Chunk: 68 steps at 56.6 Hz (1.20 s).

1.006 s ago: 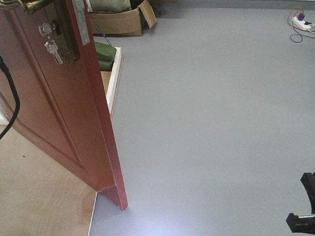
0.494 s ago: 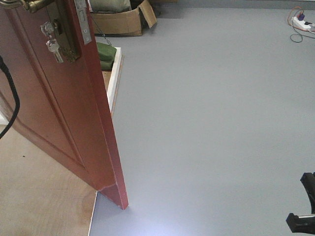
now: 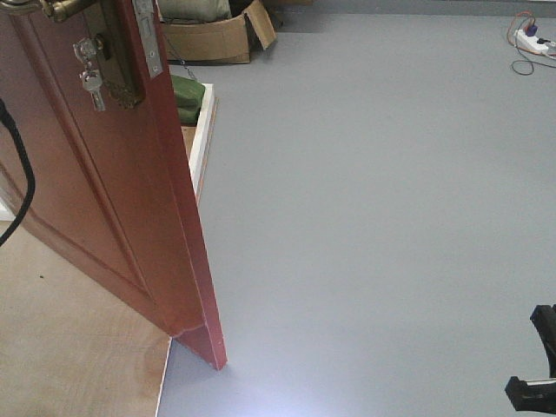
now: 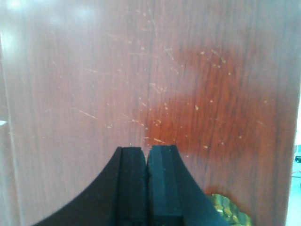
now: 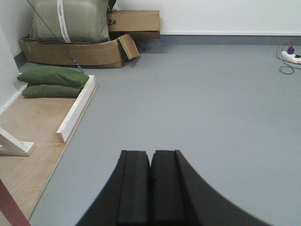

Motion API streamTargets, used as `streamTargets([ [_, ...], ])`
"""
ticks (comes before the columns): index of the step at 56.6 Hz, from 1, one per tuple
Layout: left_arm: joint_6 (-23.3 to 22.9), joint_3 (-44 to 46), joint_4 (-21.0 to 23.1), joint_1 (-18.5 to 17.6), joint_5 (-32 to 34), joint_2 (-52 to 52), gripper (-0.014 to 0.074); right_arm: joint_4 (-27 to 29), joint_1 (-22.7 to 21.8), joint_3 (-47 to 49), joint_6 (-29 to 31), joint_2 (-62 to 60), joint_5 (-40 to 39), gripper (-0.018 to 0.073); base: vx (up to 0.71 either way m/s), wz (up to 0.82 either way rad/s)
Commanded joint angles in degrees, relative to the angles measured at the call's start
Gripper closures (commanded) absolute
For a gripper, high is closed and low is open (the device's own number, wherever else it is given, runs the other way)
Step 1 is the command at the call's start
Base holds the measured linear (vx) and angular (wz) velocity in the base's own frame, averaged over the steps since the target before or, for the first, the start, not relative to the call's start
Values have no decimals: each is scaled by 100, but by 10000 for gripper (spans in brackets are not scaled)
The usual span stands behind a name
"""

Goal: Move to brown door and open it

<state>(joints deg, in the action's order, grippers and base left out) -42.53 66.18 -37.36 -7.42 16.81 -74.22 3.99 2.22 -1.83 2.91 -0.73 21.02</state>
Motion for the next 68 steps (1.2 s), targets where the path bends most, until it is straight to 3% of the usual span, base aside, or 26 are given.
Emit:
streamTargets([
  [1,8,189,145,-32,325,161,545,-20,1,-25,37,-32,-440,559,1,0],
  [68,8,189,145,-32,325,161,545,-20,1,-25,37,-32,-440,559,9,-4],
])
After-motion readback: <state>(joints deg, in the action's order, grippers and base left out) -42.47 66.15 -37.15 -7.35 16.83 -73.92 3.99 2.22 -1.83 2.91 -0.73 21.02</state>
